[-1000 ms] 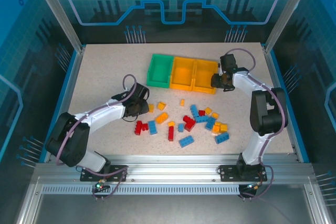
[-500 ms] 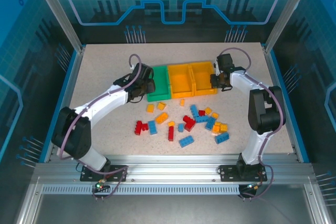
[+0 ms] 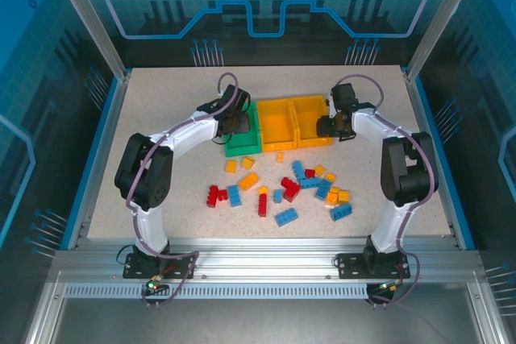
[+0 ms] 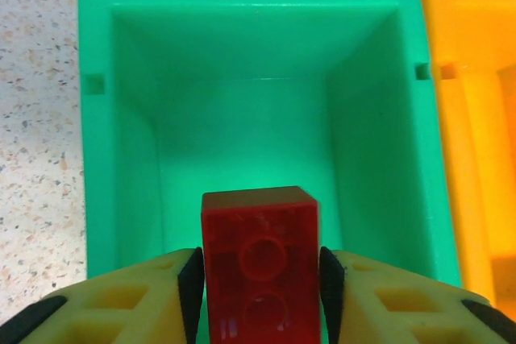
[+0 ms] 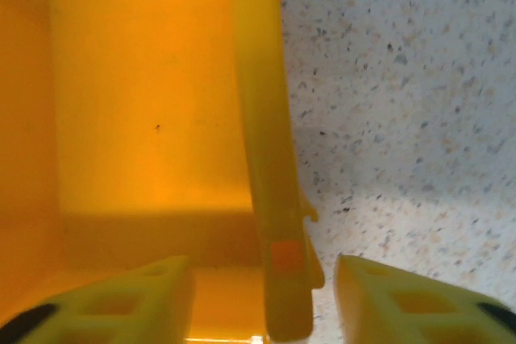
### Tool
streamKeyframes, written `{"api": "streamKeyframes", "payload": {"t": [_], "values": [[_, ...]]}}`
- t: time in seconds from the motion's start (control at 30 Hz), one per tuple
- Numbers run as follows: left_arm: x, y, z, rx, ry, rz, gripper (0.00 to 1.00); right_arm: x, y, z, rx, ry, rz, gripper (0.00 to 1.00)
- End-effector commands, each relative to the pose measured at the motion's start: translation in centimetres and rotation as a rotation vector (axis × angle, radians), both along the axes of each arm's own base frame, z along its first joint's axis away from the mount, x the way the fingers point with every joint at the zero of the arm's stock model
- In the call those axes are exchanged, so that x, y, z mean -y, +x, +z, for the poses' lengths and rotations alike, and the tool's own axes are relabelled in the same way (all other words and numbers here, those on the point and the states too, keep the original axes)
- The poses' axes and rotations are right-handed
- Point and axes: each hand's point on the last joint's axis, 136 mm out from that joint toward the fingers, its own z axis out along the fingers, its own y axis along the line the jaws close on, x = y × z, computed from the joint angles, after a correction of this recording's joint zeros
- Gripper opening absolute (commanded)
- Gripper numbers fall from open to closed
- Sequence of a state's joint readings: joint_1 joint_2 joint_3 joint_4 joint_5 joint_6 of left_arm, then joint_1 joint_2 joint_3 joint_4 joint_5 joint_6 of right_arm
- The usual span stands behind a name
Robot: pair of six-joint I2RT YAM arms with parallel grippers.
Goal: Sort the legos into containers by color
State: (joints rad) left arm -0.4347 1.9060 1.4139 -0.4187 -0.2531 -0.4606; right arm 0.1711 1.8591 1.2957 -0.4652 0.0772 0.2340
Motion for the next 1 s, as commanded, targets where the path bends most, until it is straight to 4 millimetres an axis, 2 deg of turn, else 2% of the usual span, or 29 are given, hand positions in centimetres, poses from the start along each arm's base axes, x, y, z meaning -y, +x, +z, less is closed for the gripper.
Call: {"api": "streamKeyframes", "payload": {"t": [0.0,0.1,0.2,0.37,0.7,0.83,0.9,0.97], "values": [[-0.2,-0.1,0.2,-0.022,-0.001,-0.005,0.53,-1.0,-0.9,1.4,0.005,0.039,0.013,0.69],[-0.2,-0.6,0.9,-0.006,-0.017,0.002,0.67,-0.8,-1.7,2.9,0.024,0.052,-0.004,0.76],[-0.3,-1.5,2.1,0.026,-0.023,-0.004,0.77,-0.2,-3.2,3.7,0.006,0.043,-0.031,0.77],[-0.4,-4.1,3.3,0.077,-0.013,-0.040,0.99,1.5,-7.7,3.3,-0.092,0.005,-0.103,0.77],[-1.4,-9.7,3.0,0.118,-0.020,-0.094,0.99,1.6,-18.1,1.9,-0.290,0.061,-0.153,0.62],[-1.6,-11.1,2.5,0.111,-0.032,-0.102,0.99,1.6,-20.9,1.4,-0.343,0.026,-0.170,0.62],[-1.7,-11.5,2.3,0.108,-0.042,-0.101,0.99,1.8,-21.6,1.2,-0.358,0.014,-0.178,0.58],[-1.8,-11.9,2.0,0.104,-0.052,-0.100,0.99,2.1,-22.9,0.0,-0.398,0.002,-0.188,0.55]]}}
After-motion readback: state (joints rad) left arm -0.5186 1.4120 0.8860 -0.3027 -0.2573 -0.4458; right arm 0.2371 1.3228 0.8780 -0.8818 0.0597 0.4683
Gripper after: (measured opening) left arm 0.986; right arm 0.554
